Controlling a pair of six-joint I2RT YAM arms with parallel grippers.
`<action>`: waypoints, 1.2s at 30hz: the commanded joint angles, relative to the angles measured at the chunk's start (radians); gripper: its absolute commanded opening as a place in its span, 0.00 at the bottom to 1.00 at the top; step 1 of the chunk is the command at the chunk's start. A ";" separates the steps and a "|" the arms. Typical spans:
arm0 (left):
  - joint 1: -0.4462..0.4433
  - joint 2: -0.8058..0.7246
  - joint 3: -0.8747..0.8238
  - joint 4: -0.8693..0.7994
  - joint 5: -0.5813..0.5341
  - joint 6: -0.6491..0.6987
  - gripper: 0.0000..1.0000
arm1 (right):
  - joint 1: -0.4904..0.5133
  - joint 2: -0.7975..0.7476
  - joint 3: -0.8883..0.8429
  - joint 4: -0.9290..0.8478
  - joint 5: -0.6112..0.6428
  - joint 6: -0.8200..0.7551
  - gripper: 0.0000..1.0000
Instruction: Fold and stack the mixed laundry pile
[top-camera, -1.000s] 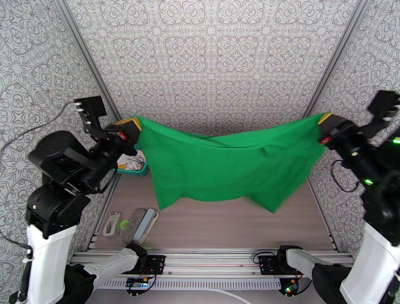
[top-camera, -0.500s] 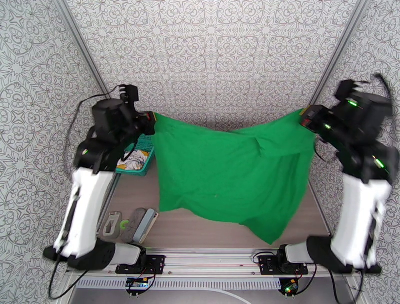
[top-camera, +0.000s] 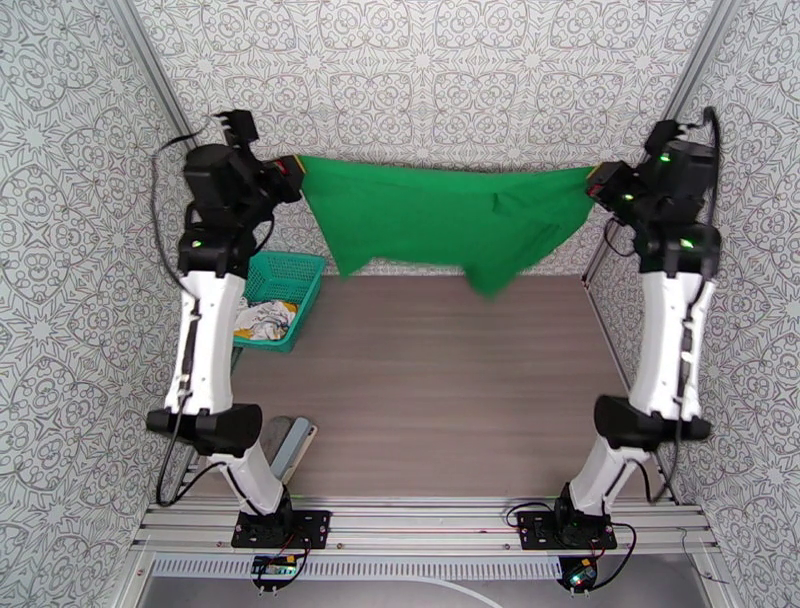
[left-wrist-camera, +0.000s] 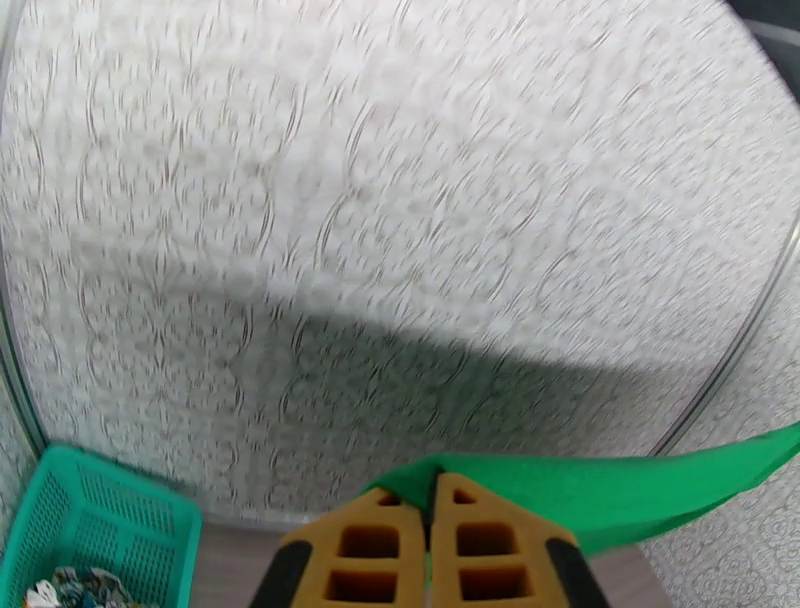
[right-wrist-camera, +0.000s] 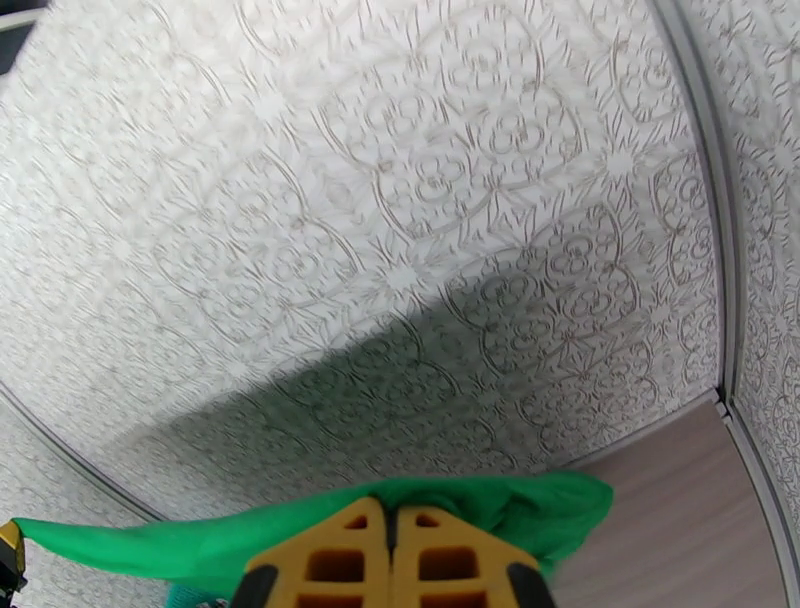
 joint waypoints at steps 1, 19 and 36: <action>0.010 -0.123 -0.248 0.022 0.035 0.015 0.00 | -0.029 -0.091 -0.216 0.071 -0.048 0.029 0.00; -0.112 -0.510 -1.794 0.374 -0.053 -0.167 0.25 | -0.059 -0.357 -1.628 0.202 0.062 -0.010 0.29; -0.275 -0.468 -1.465 0.117 -0.099 -0.150 0.46 | 0.115 -0.361 -1.388 0.090 0.051 -0.070 0.58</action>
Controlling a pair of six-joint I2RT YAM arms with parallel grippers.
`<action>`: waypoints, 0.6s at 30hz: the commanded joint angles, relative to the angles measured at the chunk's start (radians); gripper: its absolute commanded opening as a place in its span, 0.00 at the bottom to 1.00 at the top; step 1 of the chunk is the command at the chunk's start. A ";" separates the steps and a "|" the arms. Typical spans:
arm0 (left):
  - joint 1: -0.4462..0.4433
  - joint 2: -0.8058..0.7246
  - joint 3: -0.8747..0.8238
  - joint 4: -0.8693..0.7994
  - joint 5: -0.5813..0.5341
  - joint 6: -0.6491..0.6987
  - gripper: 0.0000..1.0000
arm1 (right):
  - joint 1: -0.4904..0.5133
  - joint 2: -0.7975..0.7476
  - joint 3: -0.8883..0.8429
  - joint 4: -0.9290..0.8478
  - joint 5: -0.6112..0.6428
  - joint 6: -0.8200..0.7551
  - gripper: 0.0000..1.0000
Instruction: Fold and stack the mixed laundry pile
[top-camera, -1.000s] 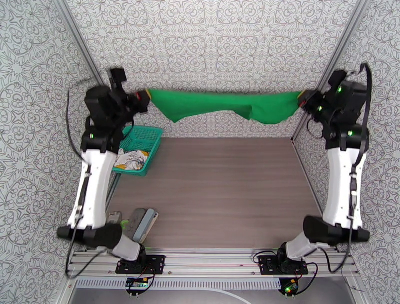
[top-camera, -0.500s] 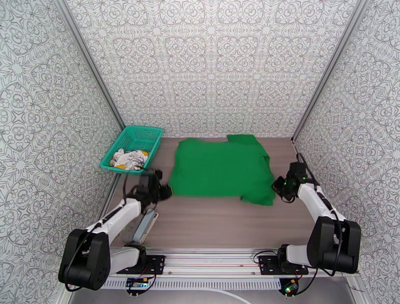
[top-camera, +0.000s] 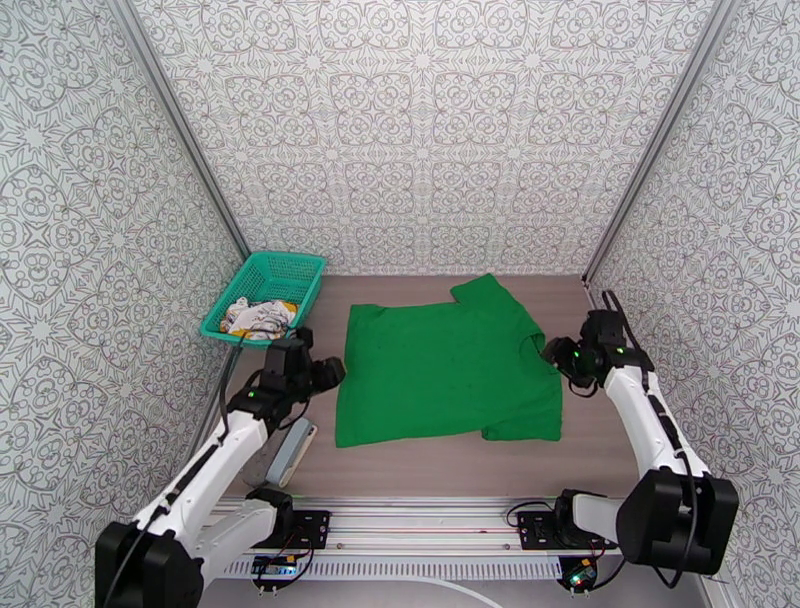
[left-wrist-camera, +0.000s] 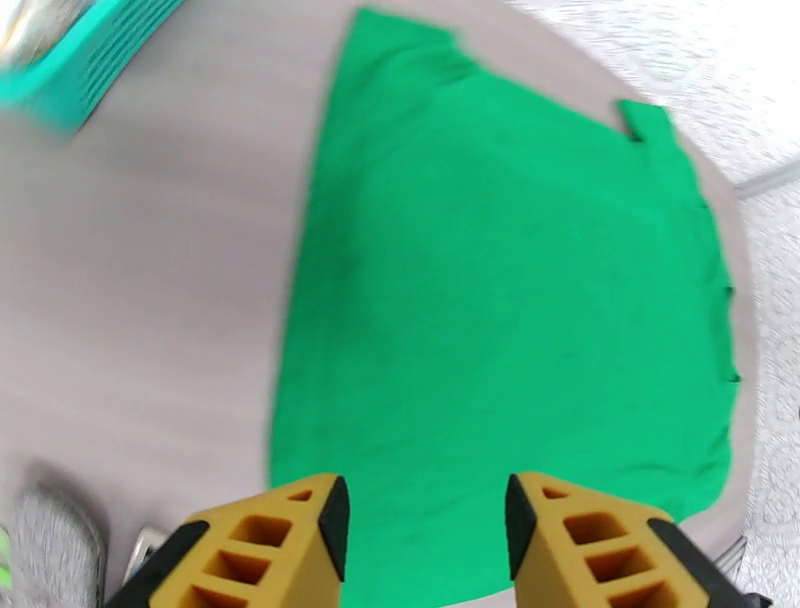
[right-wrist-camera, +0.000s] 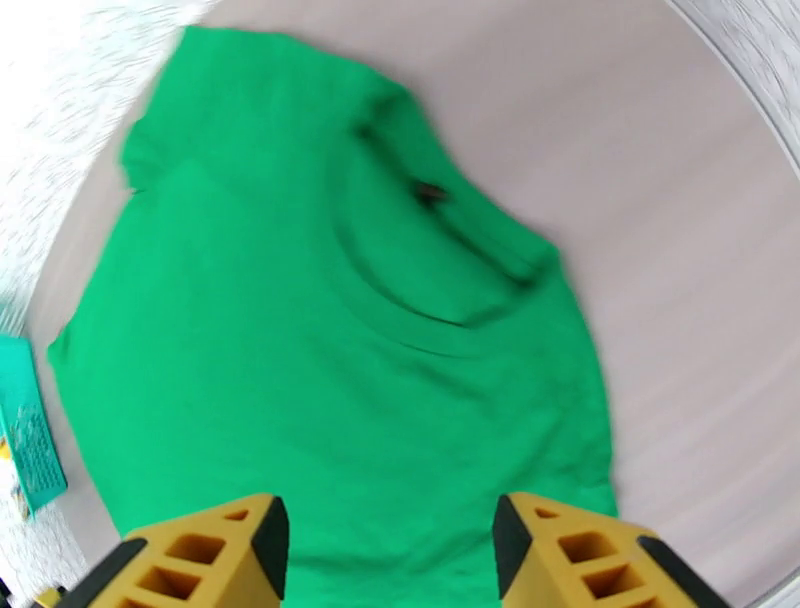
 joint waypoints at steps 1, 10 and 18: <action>-0.057 0.199 0.077 0.043 -0.005 0.044 0.44 | 0.076 0.120 0.044 0.029 -0.010 -0.031 0.58; 0.017 0.738 0.456 0.286 0.014 0.119 0.30 | 0.113 0.498 0.347 0.168 -0.021 -0.097 0.53; 0.066 1.055 0.770 0.335 0.058 0.058 0.23 | 0.114 0.804 0.645 0.169 -0.042 -0.082 0.47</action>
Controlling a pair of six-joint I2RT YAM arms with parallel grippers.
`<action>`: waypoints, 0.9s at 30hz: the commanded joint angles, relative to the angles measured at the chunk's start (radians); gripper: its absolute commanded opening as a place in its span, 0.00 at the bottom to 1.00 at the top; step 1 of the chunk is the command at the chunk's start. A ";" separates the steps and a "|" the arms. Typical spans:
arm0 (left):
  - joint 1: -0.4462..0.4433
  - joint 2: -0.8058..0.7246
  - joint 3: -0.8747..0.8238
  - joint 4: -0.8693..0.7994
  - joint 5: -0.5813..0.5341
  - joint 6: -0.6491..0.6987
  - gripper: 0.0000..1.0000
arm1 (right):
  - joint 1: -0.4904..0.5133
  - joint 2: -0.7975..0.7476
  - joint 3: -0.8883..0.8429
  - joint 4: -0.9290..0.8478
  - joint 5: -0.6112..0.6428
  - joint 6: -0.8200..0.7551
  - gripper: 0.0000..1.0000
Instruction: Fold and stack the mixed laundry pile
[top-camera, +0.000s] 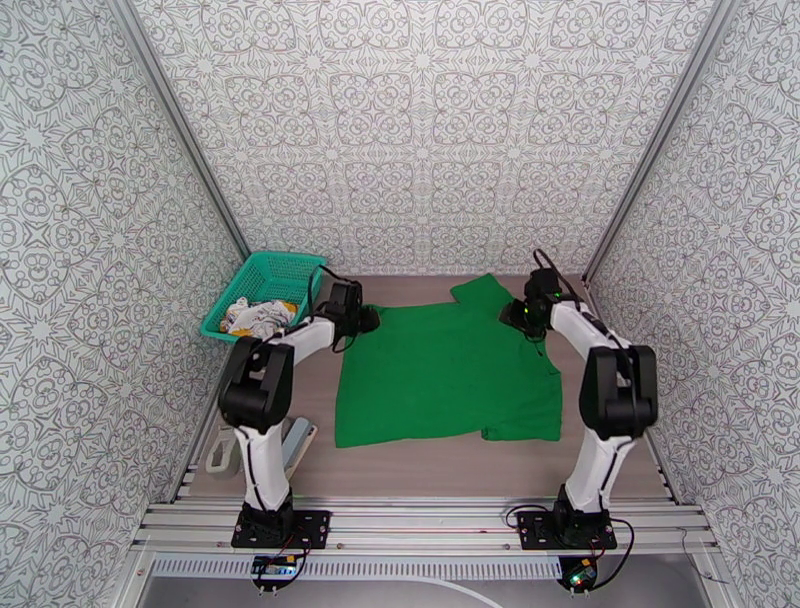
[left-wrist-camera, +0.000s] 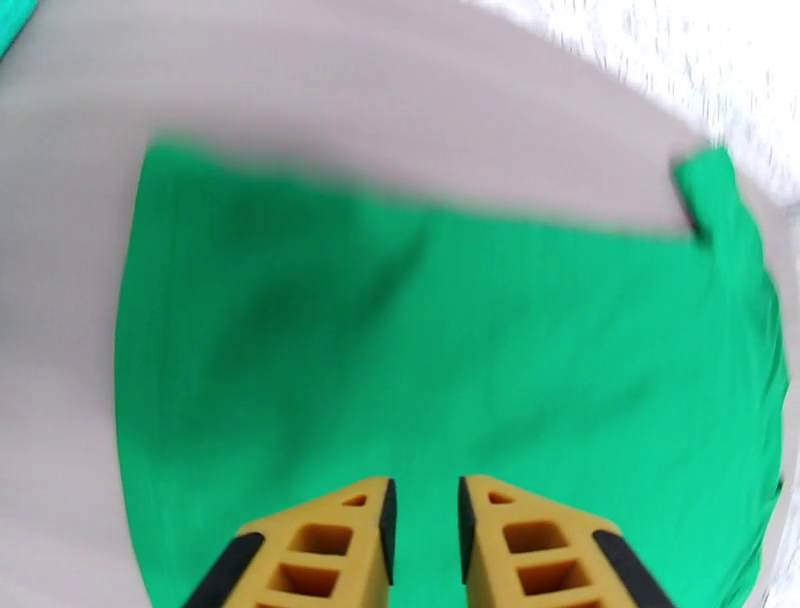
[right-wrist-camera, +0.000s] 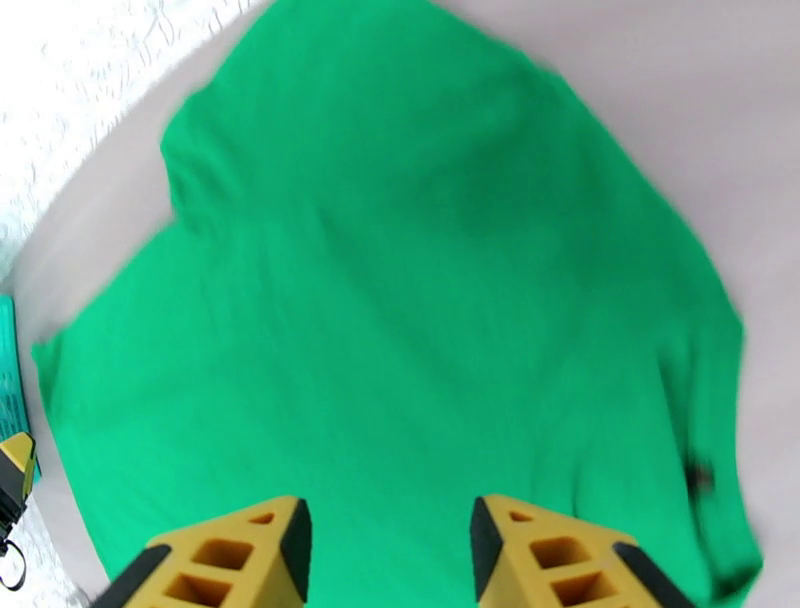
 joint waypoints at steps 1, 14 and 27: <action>0.014 0.112 0.120 0.026 0.015 -0.022 0.22 | -0.002 0.111 0.126 -0.013 -0.007 -0.001 0.46; 0.135 0.271 0.228 -0.015 0.013 -0.138 0.20 | -0.089 0.417 0.462 -0.171 0.043 0.103 0.44; 0.138 0.157 0.280 -0.093 0.052 -0.101 0.32 | -0.128 0.443 0.694 -0.305 -0.034 0.070 0.47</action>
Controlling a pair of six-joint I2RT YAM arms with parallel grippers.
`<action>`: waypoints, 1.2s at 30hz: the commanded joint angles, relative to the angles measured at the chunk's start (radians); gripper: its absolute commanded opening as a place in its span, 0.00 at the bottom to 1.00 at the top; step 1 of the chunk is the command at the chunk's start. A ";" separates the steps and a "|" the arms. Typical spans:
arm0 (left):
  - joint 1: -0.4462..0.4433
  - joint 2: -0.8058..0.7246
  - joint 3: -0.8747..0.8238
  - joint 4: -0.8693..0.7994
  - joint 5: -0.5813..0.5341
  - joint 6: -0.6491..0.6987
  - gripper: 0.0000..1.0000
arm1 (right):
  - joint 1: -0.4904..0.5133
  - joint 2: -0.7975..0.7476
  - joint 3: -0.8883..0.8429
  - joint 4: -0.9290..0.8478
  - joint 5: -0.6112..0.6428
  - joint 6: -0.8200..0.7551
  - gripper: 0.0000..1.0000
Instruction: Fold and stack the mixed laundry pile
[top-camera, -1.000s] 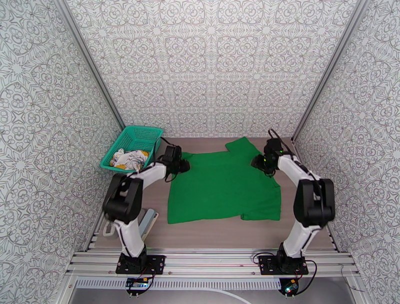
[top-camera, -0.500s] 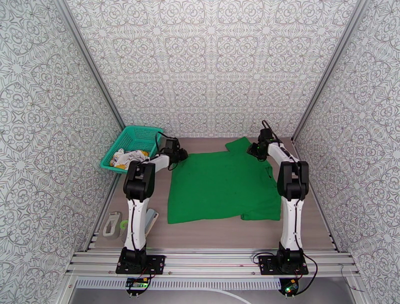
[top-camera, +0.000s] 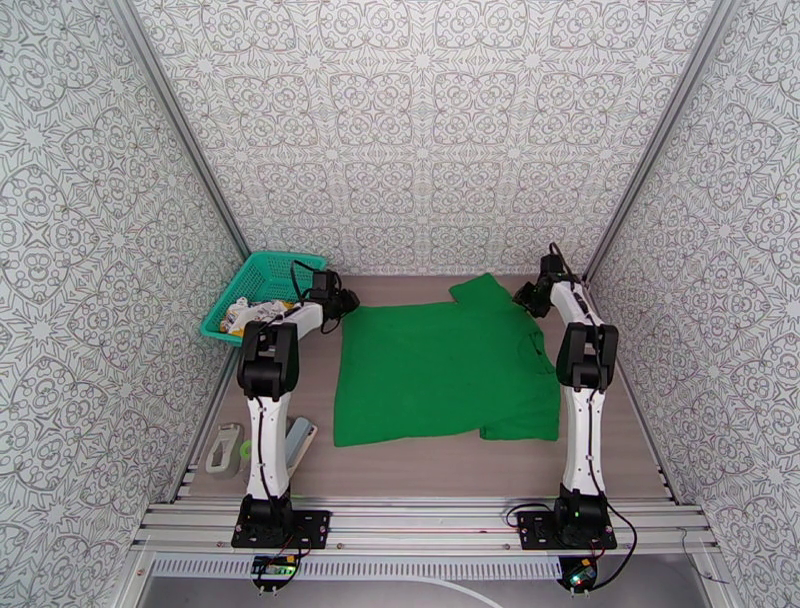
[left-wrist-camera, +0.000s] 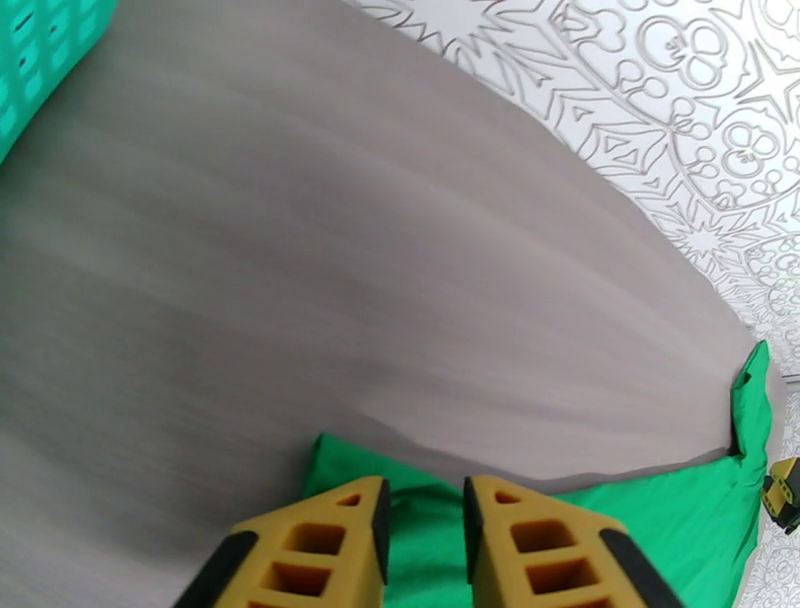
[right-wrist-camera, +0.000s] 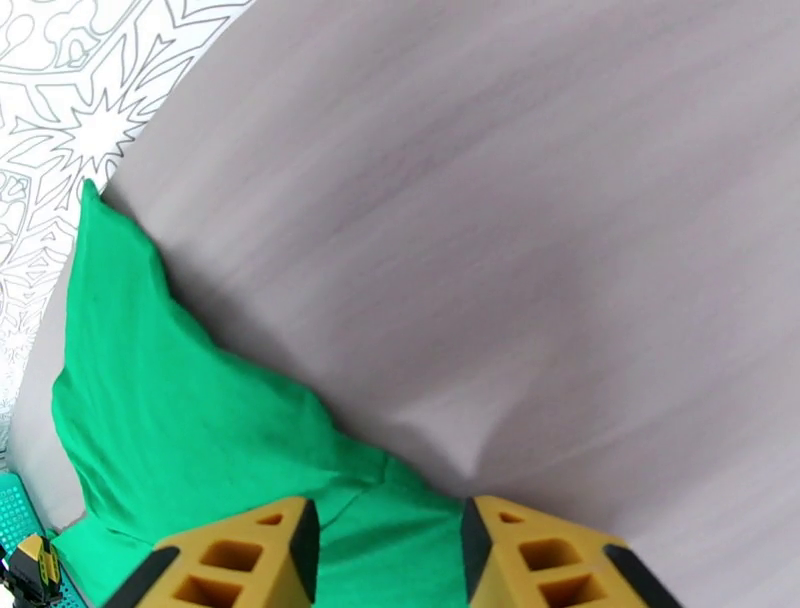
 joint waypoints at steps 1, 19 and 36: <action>-0.021 -0.124 0.005 -0.082 0.018 0.039 0.34 | 0.003 -0.137 -0.047 -0.042 -0.010 -0.028 0.48; -0.211 -0.523 -0.548 -0.170 -0.145 0.010 0.40 | 0.101 -0.707 -0.920 0.136 0.216 -0.127 0.51; -0.076 -0.035 -0.073 -0.257 -0.046 -0.018 0.29 | 0.081 -0.236 -0.411 0.014 0.097 -0.067 0.48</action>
